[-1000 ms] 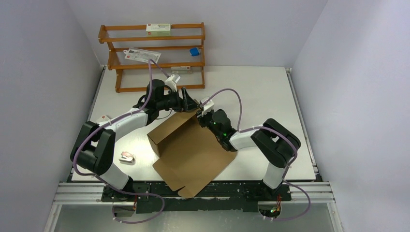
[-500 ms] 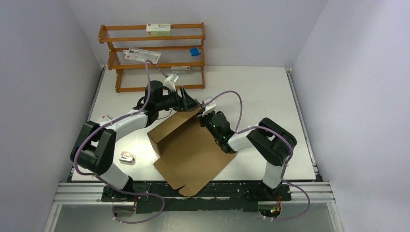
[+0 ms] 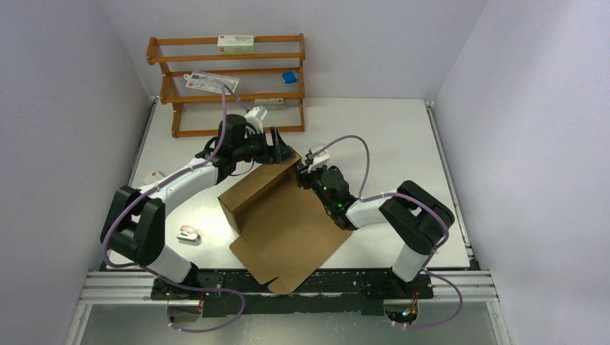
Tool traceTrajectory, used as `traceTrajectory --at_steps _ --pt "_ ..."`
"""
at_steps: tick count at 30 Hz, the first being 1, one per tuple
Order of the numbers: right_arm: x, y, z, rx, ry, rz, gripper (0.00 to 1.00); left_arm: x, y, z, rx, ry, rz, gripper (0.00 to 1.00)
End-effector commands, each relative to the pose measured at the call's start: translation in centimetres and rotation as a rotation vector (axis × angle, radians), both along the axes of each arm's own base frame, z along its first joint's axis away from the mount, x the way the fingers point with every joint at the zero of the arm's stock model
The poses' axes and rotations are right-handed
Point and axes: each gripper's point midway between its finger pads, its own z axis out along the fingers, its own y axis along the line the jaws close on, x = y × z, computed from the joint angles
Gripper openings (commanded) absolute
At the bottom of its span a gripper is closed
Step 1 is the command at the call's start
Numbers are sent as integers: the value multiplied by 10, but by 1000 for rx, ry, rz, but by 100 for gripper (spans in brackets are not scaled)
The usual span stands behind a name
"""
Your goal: Fold the paper box
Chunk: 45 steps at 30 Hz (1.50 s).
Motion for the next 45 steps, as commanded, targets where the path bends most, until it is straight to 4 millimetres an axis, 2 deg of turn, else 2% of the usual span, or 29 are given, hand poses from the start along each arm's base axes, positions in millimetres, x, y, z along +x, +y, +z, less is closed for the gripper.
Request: traceTrajectory --at_steps 1,7,9,13,19,22,28,31,37,42,45 --pt "-11 -18 15 39 -9 -27 52 23 31 27 190 -97 144 86" --pt "-30 -31 20 40 18 -5 66 31 53 53 324 -142 219 86" --pt "-33 -40 24 62 20 -27 71 25 59 59 380 -156 241 86" --pt "-31 -73 28 122 40 -162 79 6 66 72 501 -203 275 87" --pt "-28 -116 31 242 68 -272 82 -33 52 78 740 -300 282 87" --pt "-28 -138 35 279 65 -349 84 -40 53 77 839 -336 313 85" --pt "-32 -175 45 360 23 -457 88 -58 28 78 1057 -456 290 84" --pt "-32 -178 47 372 19 -458 88 -67 27 70 1181 -460 285 84" --pt "-32 -164 45 372 18 -377 87 -69 18 56 1295 -510 270 83" --pt "-32 -160 46 367 12 -355 86 -63 24 53 1459 -552 337 82" --pt "-33 -162 46 368 5 -363 86 -61 27 43 1557 -562 345 81"
